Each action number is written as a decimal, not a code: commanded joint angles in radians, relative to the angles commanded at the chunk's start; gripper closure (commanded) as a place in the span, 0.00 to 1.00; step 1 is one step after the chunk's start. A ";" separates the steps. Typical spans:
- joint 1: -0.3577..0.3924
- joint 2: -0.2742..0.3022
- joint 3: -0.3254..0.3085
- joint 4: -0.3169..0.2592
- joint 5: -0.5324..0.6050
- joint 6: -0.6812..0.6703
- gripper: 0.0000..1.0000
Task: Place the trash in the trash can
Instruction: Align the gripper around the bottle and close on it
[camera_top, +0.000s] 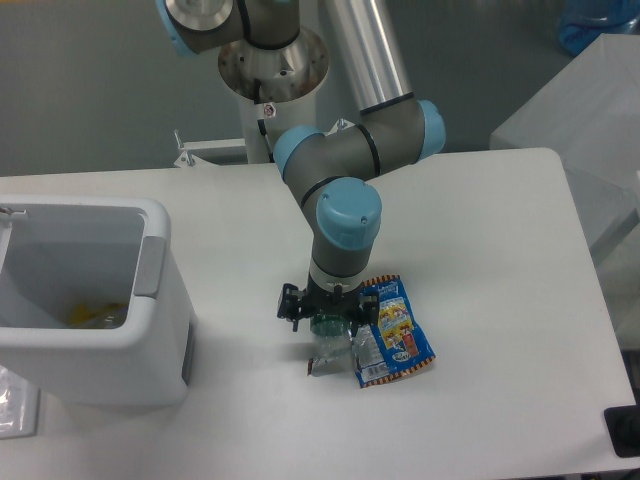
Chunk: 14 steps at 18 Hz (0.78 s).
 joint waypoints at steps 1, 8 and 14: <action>0.000 -0.002 0.000 0.002 0.002 0.000 0.00; -0.003 -0.035 0.002 0.011 0.055 -0.005 0.00; -0.018 -0.055 0.003 0.046 0.057 -0.023 0.00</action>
